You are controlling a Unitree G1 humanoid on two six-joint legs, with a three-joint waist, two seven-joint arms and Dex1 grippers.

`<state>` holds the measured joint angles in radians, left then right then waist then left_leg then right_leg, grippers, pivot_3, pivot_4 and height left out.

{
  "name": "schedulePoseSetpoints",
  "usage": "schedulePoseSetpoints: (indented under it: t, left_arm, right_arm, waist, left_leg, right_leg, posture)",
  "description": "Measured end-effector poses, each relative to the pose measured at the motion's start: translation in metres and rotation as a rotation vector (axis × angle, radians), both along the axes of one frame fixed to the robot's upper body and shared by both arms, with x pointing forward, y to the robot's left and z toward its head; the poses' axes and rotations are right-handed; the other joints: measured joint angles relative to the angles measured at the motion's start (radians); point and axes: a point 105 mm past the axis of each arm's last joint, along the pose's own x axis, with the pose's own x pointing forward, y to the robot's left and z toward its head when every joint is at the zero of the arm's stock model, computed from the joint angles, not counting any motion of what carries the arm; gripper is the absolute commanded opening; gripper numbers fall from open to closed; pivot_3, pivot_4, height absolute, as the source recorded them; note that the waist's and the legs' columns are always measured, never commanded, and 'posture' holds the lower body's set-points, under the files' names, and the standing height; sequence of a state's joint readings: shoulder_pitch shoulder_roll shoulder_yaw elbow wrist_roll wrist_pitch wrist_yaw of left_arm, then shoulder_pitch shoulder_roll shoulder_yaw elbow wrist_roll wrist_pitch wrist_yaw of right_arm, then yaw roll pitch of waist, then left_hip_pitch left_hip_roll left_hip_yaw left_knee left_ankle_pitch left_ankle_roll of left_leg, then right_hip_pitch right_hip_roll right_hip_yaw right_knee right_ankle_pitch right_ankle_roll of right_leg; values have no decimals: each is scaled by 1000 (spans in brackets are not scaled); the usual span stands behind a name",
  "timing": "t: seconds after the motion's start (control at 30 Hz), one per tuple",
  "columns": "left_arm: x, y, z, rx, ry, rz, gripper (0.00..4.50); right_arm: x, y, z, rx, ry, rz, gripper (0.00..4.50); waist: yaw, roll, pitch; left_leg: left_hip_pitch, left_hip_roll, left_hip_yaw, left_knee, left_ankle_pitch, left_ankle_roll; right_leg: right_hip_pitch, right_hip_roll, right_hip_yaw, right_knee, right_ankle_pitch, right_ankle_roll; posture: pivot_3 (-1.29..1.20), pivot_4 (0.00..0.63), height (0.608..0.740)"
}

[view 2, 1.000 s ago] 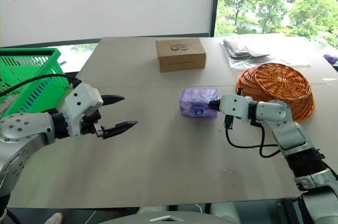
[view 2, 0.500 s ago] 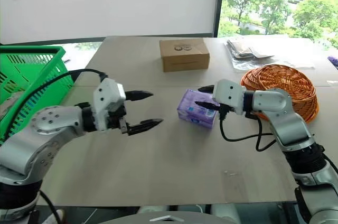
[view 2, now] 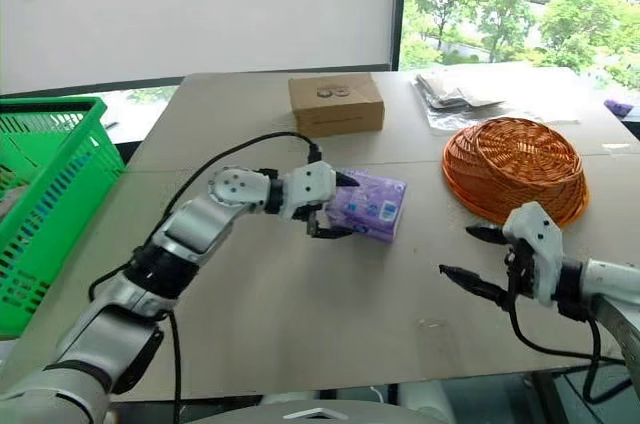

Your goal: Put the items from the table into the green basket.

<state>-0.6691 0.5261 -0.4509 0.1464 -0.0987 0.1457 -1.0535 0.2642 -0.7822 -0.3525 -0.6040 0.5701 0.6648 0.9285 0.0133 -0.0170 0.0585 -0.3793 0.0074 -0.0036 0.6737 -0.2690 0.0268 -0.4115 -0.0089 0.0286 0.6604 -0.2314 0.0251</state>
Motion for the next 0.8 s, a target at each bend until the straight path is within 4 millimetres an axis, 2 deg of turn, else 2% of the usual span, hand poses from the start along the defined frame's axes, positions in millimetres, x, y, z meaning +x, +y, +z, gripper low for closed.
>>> schedulePoseSetpoints:
  t: [0.2, 0.37, 0.4, 0.43, 0.57, 0.63, 0.7, 0.8]
  left_arm:
    - [20, -5, -28, 176, -107, -45, 4500]
    - [30, 0, -34, 291, -197, -86, 4500]
    - [30, 1, -36, 301, -197, -88, 3894]
    - [30, 3, -37, 309, -193, -89, 3622]
    - [30, 6, -38, 325, -183, -87, 1902]
    - [30, 5, -38, 326, -189, -86, 1263]
    - [30, 5, -39, 318, -197, -76, 713]
    - [31, 4, -40, 305, -222, -52, 618]
  right_arm:
    - [-12, -7, 5, 28, -19, -123, 4461]
    - [-11, -5, 9, 36, -39, -145, 4461]
    - [-10, -5, 9, 38, -41, -148, 4500]
    - [-10, -5, 10, 40, -43, -149, 4500]
    - [-9, -3, 13, 41, -50, -134, 4500]
    - [-7, -2, 16, 38, -61, -123, 4500]
    - [-6, 0, 18, 41, -63, -110, 4500]
    - [-3, 3, 21, 47, -68, -91, 4500]
  waist:
    - [-67, 1, -1]
    - [-92, 2, -7]
    - [-97, 3, -9]
    - [-102, 3, -11]
    - [-109, 3, -12]
    - [-110, 3, -13]
    - [-109, 4, -13]
    - [-107, 4, -13]
  left_leg:
    - [1, 2, 3, -1, 0, 0]
    - [4, 3, 4, -1, 0, 0]
    - [4, 3, 4, -1, 0, 0]
    - [5, 3, 4, -1, 0, 0]
    - [18, 3, 5, -3, -1, 0]
    - [20, 3, 5, -4, -1, 1]
    - [20, 3, 4, -4, -1, 1]
    - [20, 3, 4, -4, -1, 1]
  right_leg:
    - [1, 3, 7, 1, 0, 1]
    - [3, 4, 12, 1, 0, 2]
    - [4, 4, 12, 1, 0, 2]
    - [4, 4, 12, 1, 0, 2]
    - [14, 4, 13, 0, -2, 0]
    - [17, 3, 13, -1, -2, 0]
    - [17, 3, 13, -1, -2, 0]
    - [17, 3, 13, -1, -2, 0]
  posture:
    - [-160, 11, 740]
    - [-166, 10, 740]
    - [-166, 10, 740]
    - [-157, 11, 740]
    - [-148, 14, 740]
    - [-138, 15, 740]
    - [-138, 15, 740]
    - [-127, 17, 740]
